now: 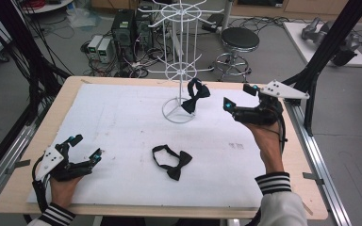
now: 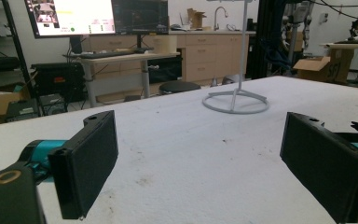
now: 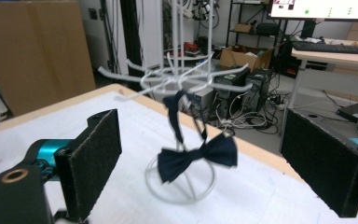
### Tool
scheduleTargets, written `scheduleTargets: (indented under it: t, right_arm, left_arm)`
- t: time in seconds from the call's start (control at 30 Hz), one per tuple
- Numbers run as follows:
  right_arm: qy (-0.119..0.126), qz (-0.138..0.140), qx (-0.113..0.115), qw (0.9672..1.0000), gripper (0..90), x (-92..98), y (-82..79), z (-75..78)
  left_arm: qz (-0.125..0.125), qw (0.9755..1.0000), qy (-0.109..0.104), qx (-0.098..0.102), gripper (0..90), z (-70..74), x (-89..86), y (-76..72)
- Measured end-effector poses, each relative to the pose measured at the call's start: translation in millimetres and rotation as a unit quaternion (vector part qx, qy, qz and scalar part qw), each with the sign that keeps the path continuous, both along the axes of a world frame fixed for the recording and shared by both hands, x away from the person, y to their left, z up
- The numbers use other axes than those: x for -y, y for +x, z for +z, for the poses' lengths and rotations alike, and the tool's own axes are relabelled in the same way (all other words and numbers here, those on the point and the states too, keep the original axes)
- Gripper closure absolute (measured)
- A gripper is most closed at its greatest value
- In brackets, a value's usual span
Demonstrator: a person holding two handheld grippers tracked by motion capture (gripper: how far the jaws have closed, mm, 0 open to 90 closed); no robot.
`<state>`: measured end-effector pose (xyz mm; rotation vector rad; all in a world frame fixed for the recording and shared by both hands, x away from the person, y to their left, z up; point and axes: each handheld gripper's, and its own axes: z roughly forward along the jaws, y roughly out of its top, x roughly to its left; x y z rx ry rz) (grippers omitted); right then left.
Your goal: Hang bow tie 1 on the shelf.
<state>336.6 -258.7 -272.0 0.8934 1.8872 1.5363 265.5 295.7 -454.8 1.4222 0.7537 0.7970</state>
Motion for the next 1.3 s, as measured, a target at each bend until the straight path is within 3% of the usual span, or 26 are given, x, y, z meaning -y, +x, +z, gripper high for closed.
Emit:
scheduleTargets:
  t: [0.23,0.47,0.97,1.3]
  right_arm:
    - [-0.002,0.003,0.006,1.0000,12.0,9.1,-24.4,-21.6]
    - [-0.002,0.005,0.004,1.0000,12.0,12.7,-37.3,-42.7]
    - [-0.006,0.008,-0.022,0.9997,11.9,13.6,-50.5,-93.0]
    - [-0.007,0.013,-0.031,0.9994,11.9,10.1,-53.1,-103.3]
  left_arm:
    - [0.000,1.0000,0.002,-0.001,11.6,0.0,0.0,-0.2]
    - [0.001,1.0000,-0.001,-0.002,11.7,0.0,0.3,0.2]
    - [0.000,1.0000,0.000,-0.003,11.6,0.1,0.2,0.3]
    - [0.002,1.0000,0.002,-0.002,11.7,0.1,0.4,0.2]
